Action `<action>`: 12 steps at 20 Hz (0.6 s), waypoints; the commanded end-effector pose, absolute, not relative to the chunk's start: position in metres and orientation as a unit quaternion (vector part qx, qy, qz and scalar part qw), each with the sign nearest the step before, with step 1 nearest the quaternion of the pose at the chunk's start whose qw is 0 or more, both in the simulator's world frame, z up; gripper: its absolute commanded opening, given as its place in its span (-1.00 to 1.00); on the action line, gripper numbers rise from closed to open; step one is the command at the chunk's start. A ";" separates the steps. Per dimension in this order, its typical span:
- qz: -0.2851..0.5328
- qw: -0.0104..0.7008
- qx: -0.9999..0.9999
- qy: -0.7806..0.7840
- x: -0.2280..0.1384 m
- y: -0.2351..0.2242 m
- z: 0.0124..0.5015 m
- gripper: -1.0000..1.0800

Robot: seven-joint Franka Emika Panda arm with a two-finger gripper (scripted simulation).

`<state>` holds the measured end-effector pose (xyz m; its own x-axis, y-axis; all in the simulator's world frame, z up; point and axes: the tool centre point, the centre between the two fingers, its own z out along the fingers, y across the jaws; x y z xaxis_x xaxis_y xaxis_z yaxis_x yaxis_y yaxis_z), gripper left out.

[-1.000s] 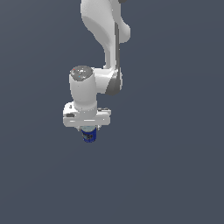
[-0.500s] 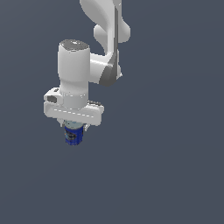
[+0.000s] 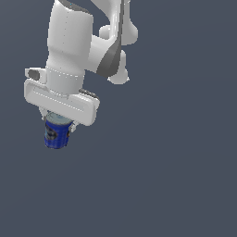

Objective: Pick up the object and move it to a goal position.

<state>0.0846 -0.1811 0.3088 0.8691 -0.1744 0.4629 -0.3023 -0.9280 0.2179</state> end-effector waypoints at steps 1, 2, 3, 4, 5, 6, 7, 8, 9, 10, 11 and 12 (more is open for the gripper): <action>0.243 0.154 0.947 -0.145 0.086 -0.188 0.333 -1.00; 0.250 0.158 0.943 -0.152 0.086 -0.190 0.341 -1.00; 0.256 0.163 0.939 -0.159 0.086 -0.193 0.349 -1.00; 0.262 0.167 0.936 -0.166 0.086 -0.195 0.357 -1.00; 0.268 0.171 0.932 -0.174 0.086 -0.197 0.365 -1.00; 0.274 0.175 0.928 -0.180 0.085 -0.199 0.373 -1.00; 0.280 0.179 0.924 -0.187 0.084 -0.201 0.381 -1.00; 0.286 0.183 0.921 -0.194 0.083 -0.203 0.388 -1.00; 0.291 0.187 0.917 -0.201 0.083 -0.205 0.396 -1.00; 0.297 0.190 0.913 -0.207 0.081 -0.206 0.403 -1.00; 0.302 0.194 0.909 -0.214 0.080 -0.208 0.410 -1.00; 0.307 0.198 0.904 -0.220 0.079 -0.210 0.418 -1.00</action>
<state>0.0805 -0.2068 0.4033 0.7367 -0.2678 0.6209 -0.4961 -0.8380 0.2272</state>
